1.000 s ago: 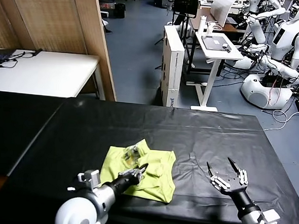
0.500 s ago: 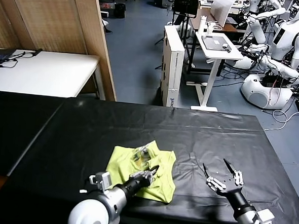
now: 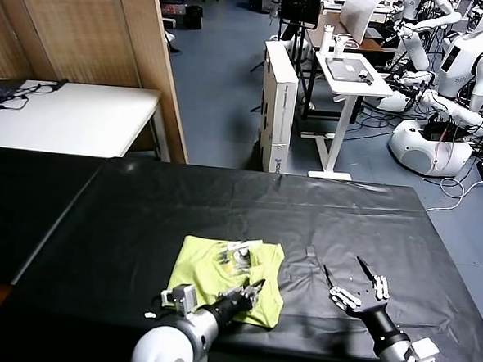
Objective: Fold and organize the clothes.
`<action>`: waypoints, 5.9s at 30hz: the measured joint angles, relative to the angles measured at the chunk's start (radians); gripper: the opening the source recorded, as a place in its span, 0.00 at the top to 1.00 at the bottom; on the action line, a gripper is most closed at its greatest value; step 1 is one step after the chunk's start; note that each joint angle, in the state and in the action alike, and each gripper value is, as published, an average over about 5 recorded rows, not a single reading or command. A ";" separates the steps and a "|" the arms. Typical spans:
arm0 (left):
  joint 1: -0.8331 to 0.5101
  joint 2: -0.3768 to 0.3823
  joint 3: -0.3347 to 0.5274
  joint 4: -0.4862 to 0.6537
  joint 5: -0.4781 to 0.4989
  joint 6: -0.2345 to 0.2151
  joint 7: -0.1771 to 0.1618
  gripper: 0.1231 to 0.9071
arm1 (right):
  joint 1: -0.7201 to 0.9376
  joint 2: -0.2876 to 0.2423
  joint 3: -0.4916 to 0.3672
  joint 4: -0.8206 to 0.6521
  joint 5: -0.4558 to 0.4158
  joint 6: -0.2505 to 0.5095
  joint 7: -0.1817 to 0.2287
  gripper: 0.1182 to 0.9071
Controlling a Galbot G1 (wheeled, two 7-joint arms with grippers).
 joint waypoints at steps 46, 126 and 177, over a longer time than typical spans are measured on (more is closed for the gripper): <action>0.193 0.079 -0.299 -0.015 0.438 -0.638 0.180 0.00 | 0.434 0.013 -0.419 -0.308 -0.227 -0.136 0.124 0.00; 0.245 0.397 -0.788 -0.051 0.111 -0.552 0.113 0.94 | 0.196 -0.015 -0.216 -0.026 0.000 -0.051 0.102 0.00; 0.115 0.095 -0.146 -0.095 0.306 -0.532 0.112 0.00 | 0.358 0.019 -0.472 -0.083 0.548 -0.471 0.365 0.28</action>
